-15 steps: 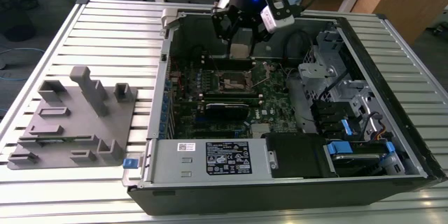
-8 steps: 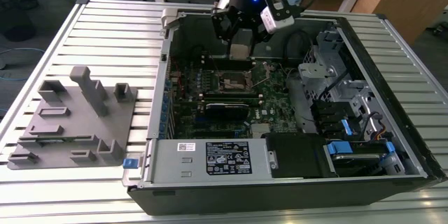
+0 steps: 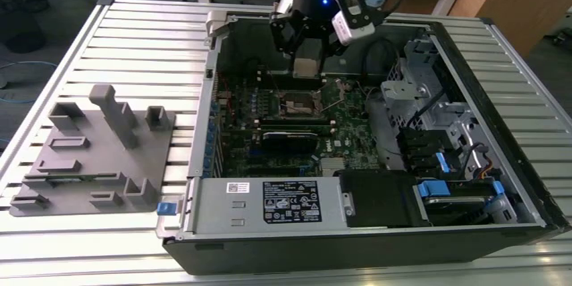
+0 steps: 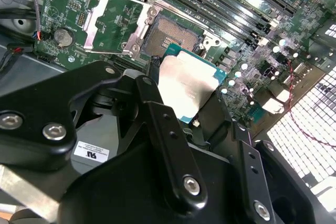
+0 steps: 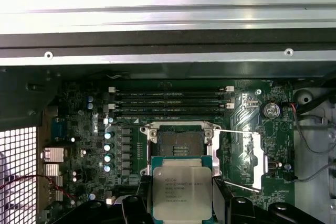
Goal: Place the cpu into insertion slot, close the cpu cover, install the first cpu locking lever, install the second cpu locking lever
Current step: 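Place the cpu into insertion slot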
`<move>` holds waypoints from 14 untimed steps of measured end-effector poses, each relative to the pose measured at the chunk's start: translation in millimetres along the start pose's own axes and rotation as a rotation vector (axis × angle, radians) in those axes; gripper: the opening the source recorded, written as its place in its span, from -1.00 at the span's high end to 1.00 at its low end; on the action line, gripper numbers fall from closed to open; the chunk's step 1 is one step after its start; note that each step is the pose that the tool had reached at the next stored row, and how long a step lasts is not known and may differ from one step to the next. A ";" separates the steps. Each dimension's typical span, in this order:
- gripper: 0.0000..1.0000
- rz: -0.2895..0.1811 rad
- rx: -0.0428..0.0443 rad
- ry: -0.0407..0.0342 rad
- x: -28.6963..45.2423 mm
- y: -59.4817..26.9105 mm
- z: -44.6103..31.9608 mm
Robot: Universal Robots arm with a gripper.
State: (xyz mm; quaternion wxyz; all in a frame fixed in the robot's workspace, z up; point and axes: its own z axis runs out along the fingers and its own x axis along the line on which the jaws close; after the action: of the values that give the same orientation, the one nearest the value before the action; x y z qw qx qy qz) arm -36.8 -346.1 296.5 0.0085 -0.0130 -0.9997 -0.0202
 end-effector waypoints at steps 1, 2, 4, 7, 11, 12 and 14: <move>-0.08 0.000 0.0001 0.0000 0.0 0.0 0.9; -0.08 0.000 0.0001 0.0000 0.0 -0.1 1.7; -0.08 0.000 0.0001 0.0000 -0.1 -0.1 2.9; -0.08 0.000 0.0001 0.0000 -0.1 -0.2 4.3; -0.08 0.000 0.0001 0.0000 -0.1 -0.3 7.5; -0.08 0.000 0.0001 0.0000 -0.1 -0.4 8.7; -0.08 0.000 0.0001 0.0000 -0.2 -0.4 10.8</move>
State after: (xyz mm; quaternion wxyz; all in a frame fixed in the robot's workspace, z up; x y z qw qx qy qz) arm -36.8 -346.0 285.7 0.0084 -0.0130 -0.9997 -0.0202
